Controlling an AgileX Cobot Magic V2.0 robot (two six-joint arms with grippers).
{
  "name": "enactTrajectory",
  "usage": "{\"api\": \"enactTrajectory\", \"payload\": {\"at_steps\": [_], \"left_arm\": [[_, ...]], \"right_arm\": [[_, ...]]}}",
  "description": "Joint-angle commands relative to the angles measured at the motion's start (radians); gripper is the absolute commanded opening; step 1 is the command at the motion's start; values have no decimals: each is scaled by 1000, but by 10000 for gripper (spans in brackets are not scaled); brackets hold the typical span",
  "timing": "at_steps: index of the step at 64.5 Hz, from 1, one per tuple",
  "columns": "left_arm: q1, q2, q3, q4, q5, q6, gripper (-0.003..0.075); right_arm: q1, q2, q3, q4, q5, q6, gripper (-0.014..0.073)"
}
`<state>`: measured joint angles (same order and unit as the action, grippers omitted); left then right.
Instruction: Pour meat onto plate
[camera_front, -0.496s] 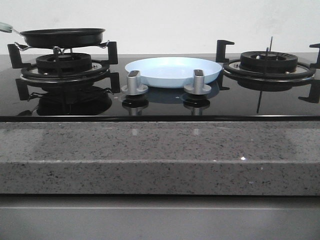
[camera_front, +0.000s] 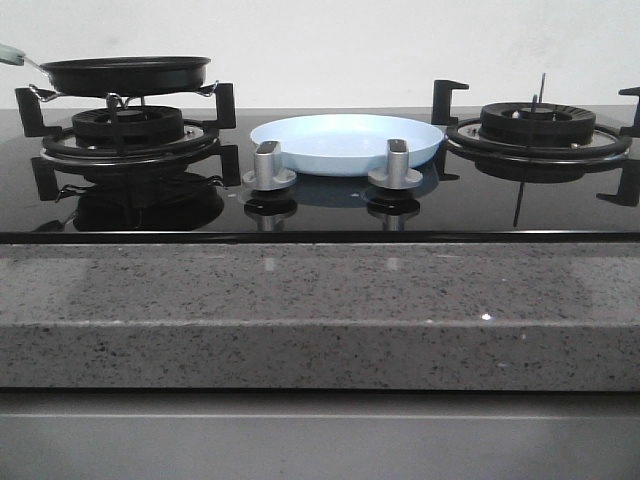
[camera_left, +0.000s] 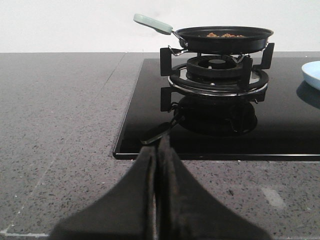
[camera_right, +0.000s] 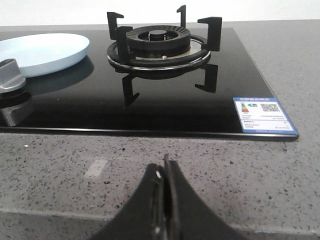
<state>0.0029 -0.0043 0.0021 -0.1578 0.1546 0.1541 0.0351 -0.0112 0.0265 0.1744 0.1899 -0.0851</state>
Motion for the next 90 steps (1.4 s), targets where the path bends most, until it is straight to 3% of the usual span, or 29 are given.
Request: {"api": "enactTrajectory", "payload": {"at_steps": [1, 55, 65, 81, 90], "left_arm": [[-7, -16, 8, -3, -81, -10, -20], [-7, -16, 8, -3, -85, -10, -20], [-7, -16, -2, -21, -143, -10, -20], [-7, 27, -186, -21, -44, -10, -20], [-7, 189, -376, 23, 111, -10, -20]], "right_arm": [[-7, -16, -5, -3, -76, -4, -61], [-7, -16, -5, -3, -76, -4, -61], [-7, -16, -6, -3, -113, -4, -61], [-7, -8, -165, -12, -46, -4, -61], [-7, 80, -338, -12, 38, -4, -61]]}}
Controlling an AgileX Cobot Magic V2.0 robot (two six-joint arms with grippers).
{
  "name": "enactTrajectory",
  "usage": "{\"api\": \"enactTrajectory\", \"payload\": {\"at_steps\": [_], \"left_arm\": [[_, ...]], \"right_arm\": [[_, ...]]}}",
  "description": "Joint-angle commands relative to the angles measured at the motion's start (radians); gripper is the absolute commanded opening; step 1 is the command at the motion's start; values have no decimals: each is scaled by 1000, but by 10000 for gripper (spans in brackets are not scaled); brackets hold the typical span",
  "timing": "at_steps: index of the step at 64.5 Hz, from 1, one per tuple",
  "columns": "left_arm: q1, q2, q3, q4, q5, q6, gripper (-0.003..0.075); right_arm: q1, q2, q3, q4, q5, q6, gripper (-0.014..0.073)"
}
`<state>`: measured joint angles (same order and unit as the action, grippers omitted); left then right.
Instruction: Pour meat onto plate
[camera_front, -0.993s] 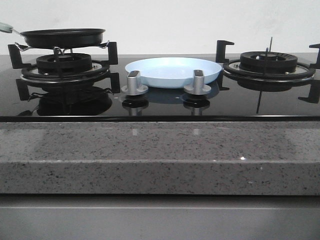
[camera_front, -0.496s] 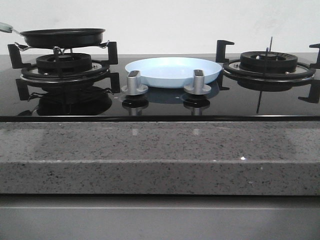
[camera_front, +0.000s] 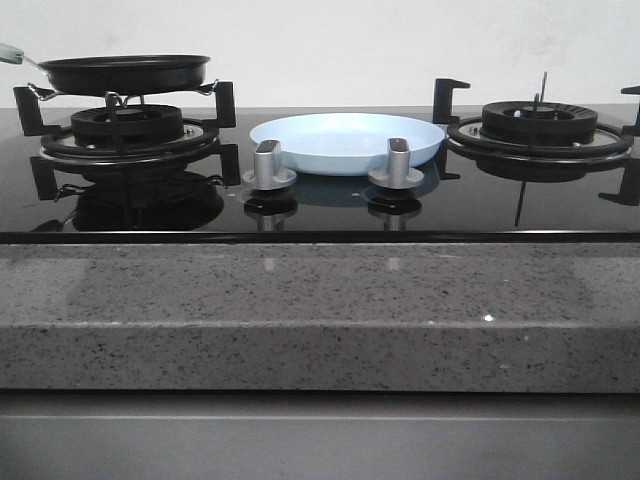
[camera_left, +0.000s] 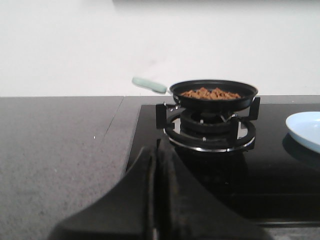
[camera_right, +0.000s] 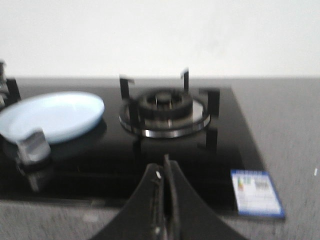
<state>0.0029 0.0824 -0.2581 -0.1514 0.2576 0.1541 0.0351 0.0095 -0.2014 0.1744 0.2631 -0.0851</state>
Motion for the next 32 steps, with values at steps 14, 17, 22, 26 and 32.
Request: {"api": "enactTrajectory", "payload": {"at_steps": [14, 17, 22, 26, 32], "left_arm": [[-7, 386, -304, 1, 41, -10, -20], [-7, 423, -324, -1, 39, -10, -20], [-7, 454, -345, -1, 39, -10, -20], [-7, 458, -347, -1, 33, -10, -20], [-7, 458, -347, -1, 32, -10, -20]], "right_arm": [[-7, 333, -327, -12, 36, -4, -61], [-7, 383, -346, -12, 38, -4, -61], [-7, 436, -364, -12, 34, -4, -60], [-7, 454, -365, -12, 34, -4, -54], [-7, 458, -365, -12, 35, -4, -16]]}}
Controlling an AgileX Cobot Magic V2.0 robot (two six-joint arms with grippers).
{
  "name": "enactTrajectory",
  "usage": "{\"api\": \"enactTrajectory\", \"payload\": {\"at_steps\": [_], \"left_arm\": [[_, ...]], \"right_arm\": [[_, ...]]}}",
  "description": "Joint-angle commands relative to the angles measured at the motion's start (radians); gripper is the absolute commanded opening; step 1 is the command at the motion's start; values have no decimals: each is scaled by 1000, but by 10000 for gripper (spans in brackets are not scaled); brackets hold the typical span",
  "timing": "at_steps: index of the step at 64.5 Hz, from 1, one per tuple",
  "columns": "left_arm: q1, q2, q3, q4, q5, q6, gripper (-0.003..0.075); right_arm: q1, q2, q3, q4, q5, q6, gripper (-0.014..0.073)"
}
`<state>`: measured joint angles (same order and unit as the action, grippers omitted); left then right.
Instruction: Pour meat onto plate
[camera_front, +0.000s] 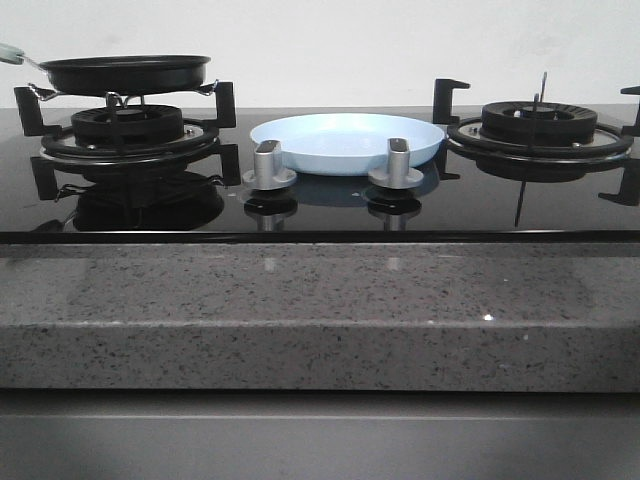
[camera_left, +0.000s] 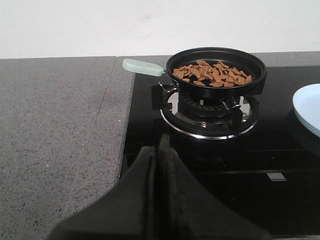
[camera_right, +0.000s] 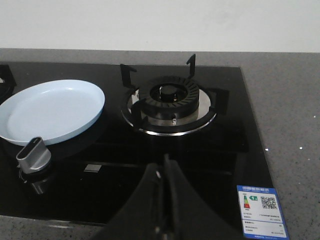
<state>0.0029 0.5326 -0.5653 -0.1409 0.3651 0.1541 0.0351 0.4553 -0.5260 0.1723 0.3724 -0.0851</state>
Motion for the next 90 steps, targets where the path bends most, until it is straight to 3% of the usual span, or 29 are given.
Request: {"api": "enactTrajectory", "payload": {"at_steps": [1, 7, 12, 18, 22, 24, 29, 52, 90], "left_arm": [[-7, 8, -40, -11, -76, -10, -19], [-7, 8, -40, -11, -76, -10, 6], [-7, 8, -40, -11, -76, -10, 102], [-7, 8, -40, -11, -76, -10, 322], [-7, 8, -40, -11, -76, -10, 524], [-7, 8, -40, -11, -76, -10, 592], [-7, 8, -40, -11, -76, -10, 662], [-7, 8, -40, -11, -76, -10, 599], [-7, 8, -40, -11, -76, -10, 476]], "right_arm": [[-7, 13, -40, -10, -74, -4, -9], [-7, 13, -40, -10, -76, -4, 57], [-7, 13, -40, -10, -76, -4, 162], [-7, 13, -40, -9, -76, -4, 384], [-7, 13, -40, -9, -76, -4, 549], [-7, 13, -40, -9, -76, -4, 589], [-7, 13, -40, -9, -74, -4, 645], [-5, 108, -88, 63, -62, -4, 643], [168, 957, -815, 44, 278, -8, 638]]}}
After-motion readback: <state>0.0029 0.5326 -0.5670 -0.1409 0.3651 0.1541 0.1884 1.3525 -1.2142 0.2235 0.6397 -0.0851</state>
